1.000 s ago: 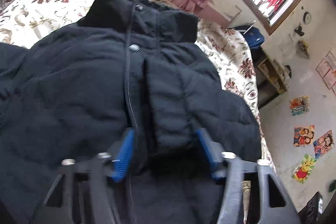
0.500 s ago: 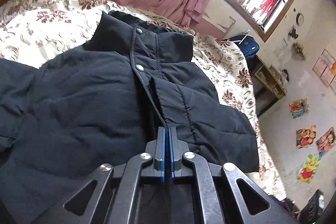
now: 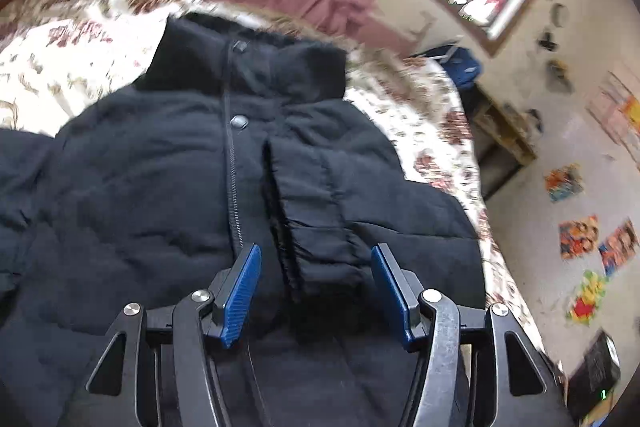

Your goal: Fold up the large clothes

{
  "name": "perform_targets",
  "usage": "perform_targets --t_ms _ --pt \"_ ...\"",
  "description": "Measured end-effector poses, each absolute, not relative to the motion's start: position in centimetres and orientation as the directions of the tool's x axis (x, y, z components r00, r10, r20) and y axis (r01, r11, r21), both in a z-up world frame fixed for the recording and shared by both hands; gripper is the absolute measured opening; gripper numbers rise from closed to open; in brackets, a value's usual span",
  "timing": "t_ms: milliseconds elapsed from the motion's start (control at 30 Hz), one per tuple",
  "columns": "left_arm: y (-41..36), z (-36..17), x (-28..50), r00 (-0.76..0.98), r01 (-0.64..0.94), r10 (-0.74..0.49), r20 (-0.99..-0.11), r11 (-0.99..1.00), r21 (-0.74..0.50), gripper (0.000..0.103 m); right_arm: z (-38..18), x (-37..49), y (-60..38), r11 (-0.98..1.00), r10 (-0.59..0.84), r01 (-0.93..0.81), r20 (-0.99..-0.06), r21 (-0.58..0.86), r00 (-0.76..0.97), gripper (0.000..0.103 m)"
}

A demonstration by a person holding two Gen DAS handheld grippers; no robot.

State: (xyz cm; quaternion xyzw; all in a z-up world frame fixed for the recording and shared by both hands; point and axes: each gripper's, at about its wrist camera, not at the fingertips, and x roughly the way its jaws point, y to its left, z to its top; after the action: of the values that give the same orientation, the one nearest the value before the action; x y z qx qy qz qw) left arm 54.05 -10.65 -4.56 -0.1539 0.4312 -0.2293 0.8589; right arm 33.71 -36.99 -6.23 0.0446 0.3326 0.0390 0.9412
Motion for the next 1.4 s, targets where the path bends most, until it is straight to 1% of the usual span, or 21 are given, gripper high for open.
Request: perform_targets --t_ms 33,67,100,133,167,200,333,467,567,667,733,833,900,967,1033,1100,1233,1333,1367,1400 --pt "-10.9 -5.0 54.5 0.506 0.252 -0.536 -0.675 0.841 -0.479 0.051 -6.4 33.7 -37.0 0.993 0.100 -0.042 -0.623 0.106 0.776 0.059" --pt "-11.1 -5.3 54.7 0.496 0.249 -0.548 -0.673 0.833 -0.495 0.033 -6.4 33.7 -37.0 0.994 0.094 -0.041 -0.624 0.100 0.776 0.059" --pt "-11.4 -5.5 54.9 0.491 0.242 -0.547 -0.678 0.833 -0.497 0.018 -6.6 33.6 -37.1 0.995 0.085 -0.038 -0.626 0.088 0.775 0.059" --pt "-11.7 -5.4 54.8 0.498 0.255 -0.539 -0.679 0.840 -0.480 0.014 -6.7 33.6 -37.3 0.996 0.079 -0.034 -0.629 0.082 0.774 0.059" --pt "-11.9 -5.2 54.7 0.504 0.272 -0.538 -0.675 0.841 -0.467 0.008 -6.7 33.6 -37.3 0.996 0.073 -0.029 -0.631 0.080 0.772 0.059" --pt "-12.1 -4.7 54.5 0.516 0.292 -0.537 -0.668 0.843 -0.452 0.006 -6.8 33.7 -37.4 0.996 0.069 -0.022 -0.635 0.081 0.770 0.059" --pt "-11.7 -3.2 53.6 0.563 0.305 -0.529 -0.635 0.847 -0.436 0.005 -6.5 34.2 -37.4 0.995 0.067 -0.001 -0.632 0.104 0.772 0.059" --pt "-9.3 -0.7 51.8 0.670 0.265 -0.442 -0.597 0.893 -0.363 0.004 -5.5 34.9 -36.5 0.997 0.063 -0.025 -0.610 0.070 0.790 0.059" --pt "-5.8 0.9 50.4 0.751 0.205 -0.349 -0.560 0.930 -0.304 0.004 -4.5 35.8 -35.6 0.999 0.050 -0.038 -0.579 0.034 0.814 0.059" --pt "-1.8 1.7 49.5 0.797 0.142 -0.259 -0.546 0.958 -0.248 0.004 -3.9 37.6 -35.3 0.999 0.048 -0.029 -0.541 0.043 0.839 0.059" --pt "0.2 1.6 49.5 0.800 0.099 -0.209 -0.562 0.971 -0.220 0.004 -3.9 39.8 -35.3 0.997 0.056 -0.015 -0.521 0.081 0.852 0.059" --pt "2.5 0.0 49.8 0.772 0.049 -0.169 -0.613 0.977 -0.208 0.004 -4.7 43.2 -35.1 0.994 0.059 0.000 -0.528 0.110 0.847 0.059" --pt "2.9 -1.6 49.9 0.747 0.040 -0.156 -0.646 0.981 -0.191 0.005 -6.1 45.8 -35.0 0.994 0.044 0.018 -0.556 0.105 0.830 0.056" --pt "2.8 -3.1 50.1 0.728 0.039 -0.138 -0.672 0.986 -0.161 0.005 -7.9 47.9 -35.0 0.993 0.032 0.042 -0.606 0.109 0.795 0.046" --pt "2.6 -4.5 50.4 0.707 0.036 -0.126 -0.696 0.989 -0.143 0.005 -10.1 49.6 -35.3 0.987 0.067 0.049 -0.660 0.154 0.748 0.046" --pt "2.7 -6.4 50.9 0.675 0.028 -0.117 -0.729 0.991 -0.133 0.005 -11.6 50.6 -35.2 0.980 0.109 0.035 -0.683 0.194 0.723 0.047" --pt "2.3 -9.0 51.6 0.620 0.019 -0.114 -0.776 0.991 -0.131 0.005 -13.1 50.6 -34.9 0.974 0.134 0.030 -0.672 0.226 0.729 0.048" --pt "2.1 -9.4 51.7 0.611 0.023 -0.116 -0.783 0.991 -0.129 0.006 -13.2 50.5 -35.0 0.972 0.136 0.031 -0.670 0.231 0.730 0.048" --pt "2.3 -9.3 51.6 0.611 0.023 -0.130 -0.780 0.989 -0.147 0.007 -12.9 50.4 -34.9 0.974 0.127 0.035 -0.669 0.223 0.732 0.049" --pt "2.9 -9.1 51.4 0.615 0.019 -0.149 -0.774 0.984 -0.174 0.010 -12.5 50.0 -35.0 0.977 0.111 0.044 -0.668 0.210 0.736 0.050"
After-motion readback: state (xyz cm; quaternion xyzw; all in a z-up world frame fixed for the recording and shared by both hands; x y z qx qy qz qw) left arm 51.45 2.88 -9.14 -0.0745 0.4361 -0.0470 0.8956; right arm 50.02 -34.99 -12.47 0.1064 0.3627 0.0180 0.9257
